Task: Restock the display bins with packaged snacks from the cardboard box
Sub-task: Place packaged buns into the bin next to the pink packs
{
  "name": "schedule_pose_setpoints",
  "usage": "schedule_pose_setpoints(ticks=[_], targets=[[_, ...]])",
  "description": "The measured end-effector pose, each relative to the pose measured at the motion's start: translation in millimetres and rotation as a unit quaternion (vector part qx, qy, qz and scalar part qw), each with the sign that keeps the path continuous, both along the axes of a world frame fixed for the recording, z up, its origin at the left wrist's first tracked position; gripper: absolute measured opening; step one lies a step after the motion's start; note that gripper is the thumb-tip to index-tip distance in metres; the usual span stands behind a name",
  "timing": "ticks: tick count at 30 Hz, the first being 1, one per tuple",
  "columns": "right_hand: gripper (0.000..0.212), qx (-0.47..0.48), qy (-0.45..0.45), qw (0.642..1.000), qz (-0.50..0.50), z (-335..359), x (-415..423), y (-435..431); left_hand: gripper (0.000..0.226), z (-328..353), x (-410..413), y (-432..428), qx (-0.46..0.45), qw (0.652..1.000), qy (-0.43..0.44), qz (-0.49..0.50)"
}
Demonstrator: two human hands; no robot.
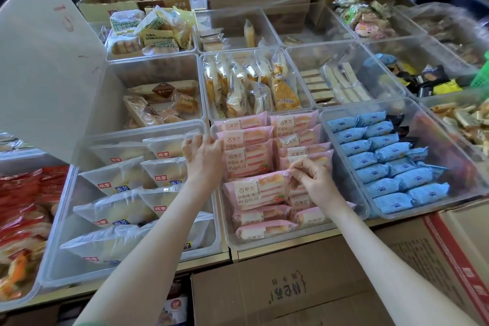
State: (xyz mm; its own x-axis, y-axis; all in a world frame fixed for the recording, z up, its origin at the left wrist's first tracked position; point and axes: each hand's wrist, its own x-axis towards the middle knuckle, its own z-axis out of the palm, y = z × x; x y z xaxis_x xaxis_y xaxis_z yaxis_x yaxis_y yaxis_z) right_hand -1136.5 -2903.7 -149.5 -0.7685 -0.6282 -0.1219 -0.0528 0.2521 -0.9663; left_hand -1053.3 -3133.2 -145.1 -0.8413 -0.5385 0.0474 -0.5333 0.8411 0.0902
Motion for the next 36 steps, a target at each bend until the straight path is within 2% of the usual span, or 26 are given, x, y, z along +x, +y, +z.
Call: schedule_pose_setpoints(ticks=[2,4,7,11,13,16,23,25,27,29,30,31,34,36], targets=[[0.014,-0.021,-0.005,1.0,-0.02,2,-1,2,0.02,7,3,2,0.028,0.999,0.037,-0.003],[0.016,-0.047,-0.013,0.997,-0.054,6,-4,3,0.016,15,4,7,0.124,0.985,0.116,-0.008],[0.018,-0.084,-0.025,0.992,-0.088,19,-12,-2,0.016,28,6,14,0.284,0.935,0.213,-0.002],[0.02,-0.089,-0.034,0.987,-0.13,26,-21,-18,0.01,39,7,16,0.383,0.883,0.271,0.025],[0.02,-0.073,-0.032,0.984,-0.162,27,-26,-27,0.013,41,9,13,0.386,0.878,0.283,0.025],[0.018,-0.055,-0.029,0.981,-0.184,31,-30,-43,0.023,37,13,2,0.363,0.894,0.261,0.023],[0.02,-0.033,-0.058,0.985,-0.159,20,-27,-77,0.025,28,15,-17,0.377,0.894,0.229,0.079],[0.021,-0.04,-0.077,0.984,-0.157,15,-26,-85,0.026,26,13,-23,0.418,0.874,0.229,0.092],[0.022,-0.047,-0.098,0.981,-0.163,12,-26,-92,0.027,25,16,-28,0.482,0.836,0.245,0.098],[0.021,-0.042,-0.113,0.979,-0.167,11,-28,-97,0.05,25,24,-29,0.5,0.827,0.242,0.086],[0.02,-0.035,-0.112,0.98,-0.163,11,-29,-99,0.062,25,28,-28,0.49,0.836,0.236,0.074],[0.019,-0.027,-0.111,0.981,-0.157,11,-31,-101,0.064,21,31,-28,0.469,0.85,0.232,0.056],[0.011,-0.022,-0.082,0.988,-0.128,18,-33,-105,0.03,17,32,-28,0.384,0.891,0.237,0.055],[0.015,-0.007,-0.016,0.995,-0.097,21,-34,-102,0.028,16,29,-30,0.372,0.879,0.279,0.103]])
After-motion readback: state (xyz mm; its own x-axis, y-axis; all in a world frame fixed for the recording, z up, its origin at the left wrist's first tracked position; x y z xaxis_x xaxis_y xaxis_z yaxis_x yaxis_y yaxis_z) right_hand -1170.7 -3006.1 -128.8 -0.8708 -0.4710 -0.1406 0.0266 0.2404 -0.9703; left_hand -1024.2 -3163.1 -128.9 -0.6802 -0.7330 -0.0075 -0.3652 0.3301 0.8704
